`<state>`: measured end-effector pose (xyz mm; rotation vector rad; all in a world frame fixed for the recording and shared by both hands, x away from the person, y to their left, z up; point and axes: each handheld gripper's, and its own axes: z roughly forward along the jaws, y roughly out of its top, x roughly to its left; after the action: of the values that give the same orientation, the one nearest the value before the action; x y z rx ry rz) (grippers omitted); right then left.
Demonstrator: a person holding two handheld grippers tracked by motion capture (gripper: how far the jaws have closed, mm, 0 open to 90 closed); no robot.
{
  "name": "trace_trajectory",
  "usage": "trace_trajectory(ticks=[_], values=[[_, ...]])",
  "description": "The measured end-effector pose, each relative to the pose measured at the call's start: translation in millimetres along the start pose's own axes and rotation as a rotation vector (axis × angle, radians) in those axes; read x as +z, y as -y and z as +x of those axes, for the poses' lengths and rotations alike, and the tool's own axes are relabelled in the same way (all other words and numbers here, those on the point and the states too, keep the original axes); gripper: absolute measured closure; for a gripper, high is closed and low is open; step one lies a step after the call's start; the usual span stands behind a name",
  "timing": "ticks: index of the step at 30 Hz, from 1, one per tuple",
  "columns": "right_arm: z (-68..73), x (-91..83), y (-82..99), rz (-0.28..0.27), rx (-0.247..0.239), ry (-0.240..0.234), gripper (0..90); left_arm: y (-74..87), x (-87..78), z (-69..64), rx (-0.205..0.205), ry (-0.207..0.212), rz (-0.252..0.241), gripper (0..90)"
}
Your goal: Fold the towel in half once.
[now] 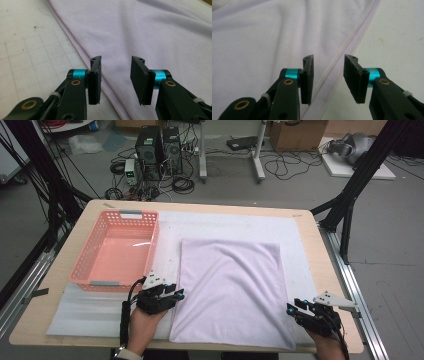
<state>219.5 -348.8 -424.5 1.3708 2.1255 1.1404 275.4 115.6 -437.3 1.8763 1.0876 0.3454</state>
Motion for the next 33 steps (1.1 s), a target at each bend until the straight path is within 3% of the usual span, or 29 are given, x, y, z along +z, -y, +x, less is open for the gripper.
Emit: trace_trajectory(ticks=[3, 7, 9, 11, 13, 15, 19, 21, 24, 25, 33], values=[[-5.5, 9.1, -6.3, 0.000, 0.001, 0.000, 58.9, -5.5, 13.2, 1.1, 0.031, -0.021, 0.028, 62.9], [-11.5, 17.2, -13.4, -0.003, -0.003, -0.003, 58.9, -8.1, 26.3, 6.1, 0.040, -0.063, 0.054, 63.0], [-14.7, 20.3, -16.0, -0.003, 0.006, -0.003, 58.8, -6.7, 29.9, 7.1, 0.058, -0.063, 0.056, 63.6], [-18.2, 23.3, -17.7, -0.001, 0.011, -0.004, 58.6, -6.2, 29.2, 6.7, 0.102, -0.081, 0.061, 73.0], [-21.0, 26.6, -19.2, -0.002, 0.010, -0.004, 58.2, -6.8, 28.0, 4.6, 0.116, -0.101, 0.061, 84.8], [-22.1, 29.1, -20.8, -0.001, 0.010, -0.001, 57.7, -7.3, 25.1, 5.1, 0.124, -0.136, 0.048, 85.8], [-22.7, 31.9, -22.1, 0.002, 0.015, 0.000, 57.0, -4.2, 17.4, 9.3, 0.098, -0.159, 0.036, 85.7], [-22.8, 33.0, -22.8, 0.000, 0.017, 0.008, 56.7, -1.5, 17.1, 10.5, 0.089, -0.139, 0.038, 84.6], [-21.7, 36.6, -24.3, 0.005, 0.019, 0.014, 57.1, 0.1, 17.8, 12.1, 0.058, -0.139, 0.035, 64.8], [-21.8, 38.1, -24.8, 0.010, 0.017, 0.017, 58.3, -0.4, 17.1, 12.9, 0.052, -0.137, 0.028, 62.5], [-24.6, 61.1, -31.2, 0.061, 0.022, 0.004, 70.4, -4.1, 18.5, 13.5, 0.031, -0.110, 0.005, 56.4]])
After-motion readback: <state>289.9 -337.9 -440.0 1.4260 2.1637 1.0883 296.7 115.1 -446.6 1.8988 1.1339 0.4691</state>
